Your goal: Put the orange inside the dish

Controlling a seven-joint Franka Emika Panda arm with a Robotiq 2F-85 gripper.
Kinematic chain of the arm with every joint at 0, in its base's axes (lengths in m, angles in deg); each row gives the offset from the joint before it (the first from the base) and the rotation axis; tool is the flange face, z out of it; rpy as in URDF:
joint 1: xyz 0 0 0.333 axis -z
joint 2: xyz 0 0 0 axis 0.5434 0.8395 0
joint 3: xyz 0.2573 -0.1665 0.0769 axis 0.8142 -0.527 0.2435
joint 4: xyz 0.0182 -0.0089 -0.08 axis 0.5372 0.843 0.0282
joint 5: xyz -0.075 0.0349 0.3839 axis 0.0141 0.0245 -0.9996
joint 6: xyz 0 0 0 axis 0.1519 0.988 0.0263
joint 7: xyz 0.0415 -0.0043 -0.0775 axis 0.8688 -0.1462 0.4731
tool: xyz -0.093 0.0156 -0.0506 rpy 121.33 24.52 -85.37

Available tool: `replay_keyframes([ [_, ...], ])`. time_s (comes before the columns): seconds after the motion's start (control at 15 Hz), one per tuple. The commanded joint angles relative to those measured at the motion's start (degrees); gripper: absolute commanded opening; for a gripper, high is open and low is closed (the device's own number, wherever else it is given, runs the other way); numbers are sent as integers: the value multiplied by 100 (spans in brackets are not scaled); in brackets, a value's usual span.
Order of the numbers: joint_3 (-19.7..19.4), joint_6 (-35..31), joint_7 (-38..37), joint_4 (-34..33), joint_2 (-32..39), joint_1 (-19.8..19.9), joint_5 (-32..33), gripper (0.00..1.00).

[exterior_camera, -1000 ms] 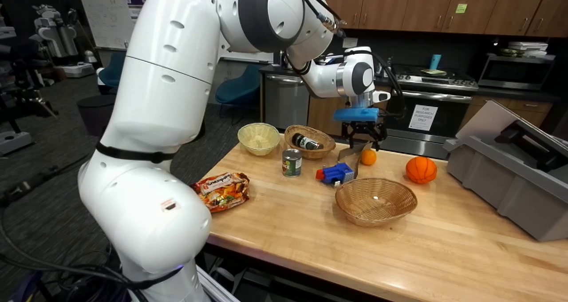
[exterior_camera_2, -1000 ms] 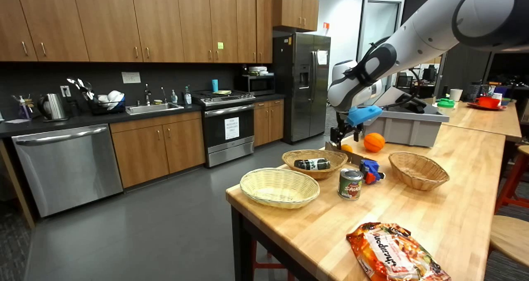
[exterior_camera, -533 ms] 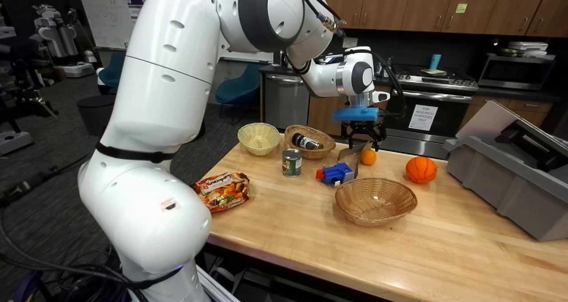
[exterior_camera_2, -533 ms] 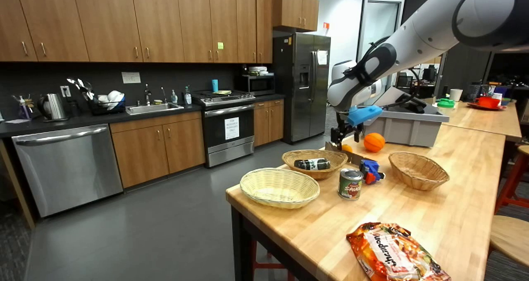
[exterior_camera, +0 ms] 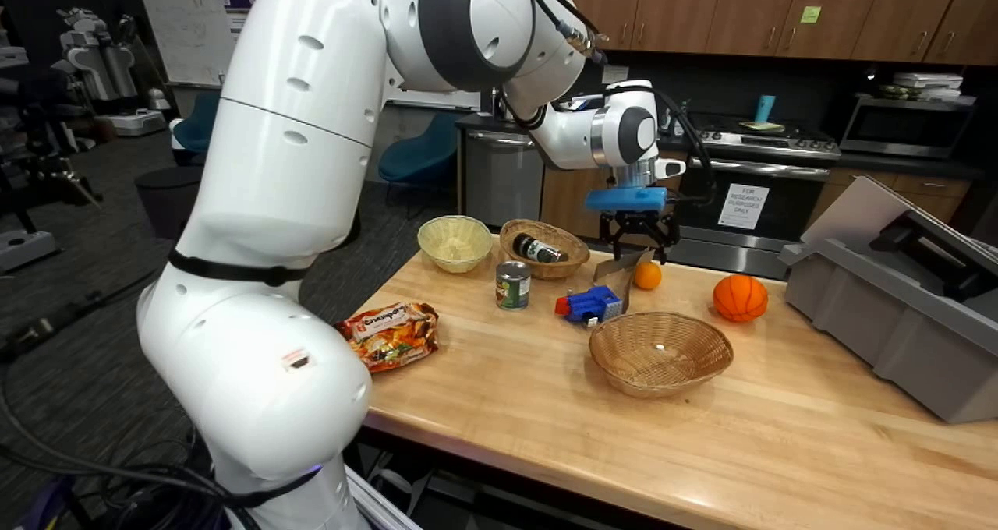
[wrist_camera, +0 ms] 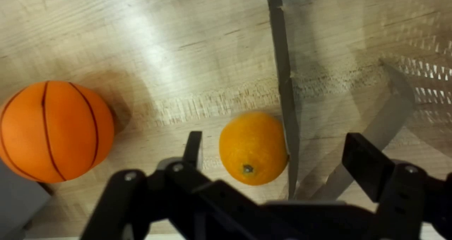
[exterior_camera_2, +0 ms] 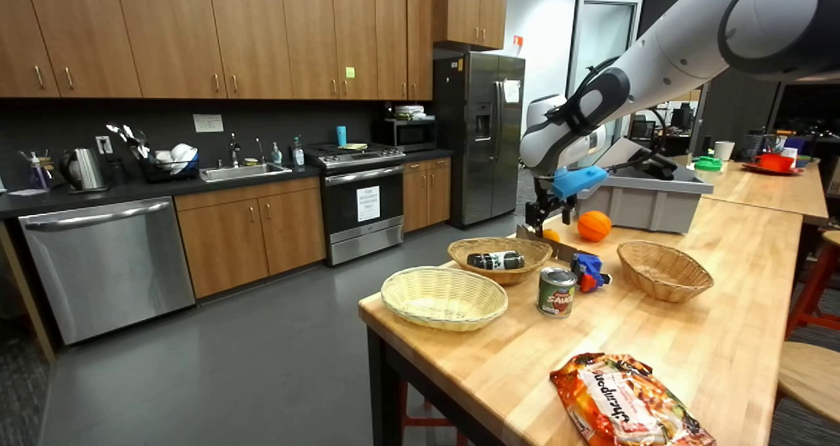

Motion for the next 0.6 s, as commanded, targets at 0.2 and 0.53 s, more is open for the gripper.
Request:
replay_keyframes([
  [0.2,58,-4,66,-69,91,19,-54,100],
  [0.53,209,-190,96,-243,509,39,-201,100],
])
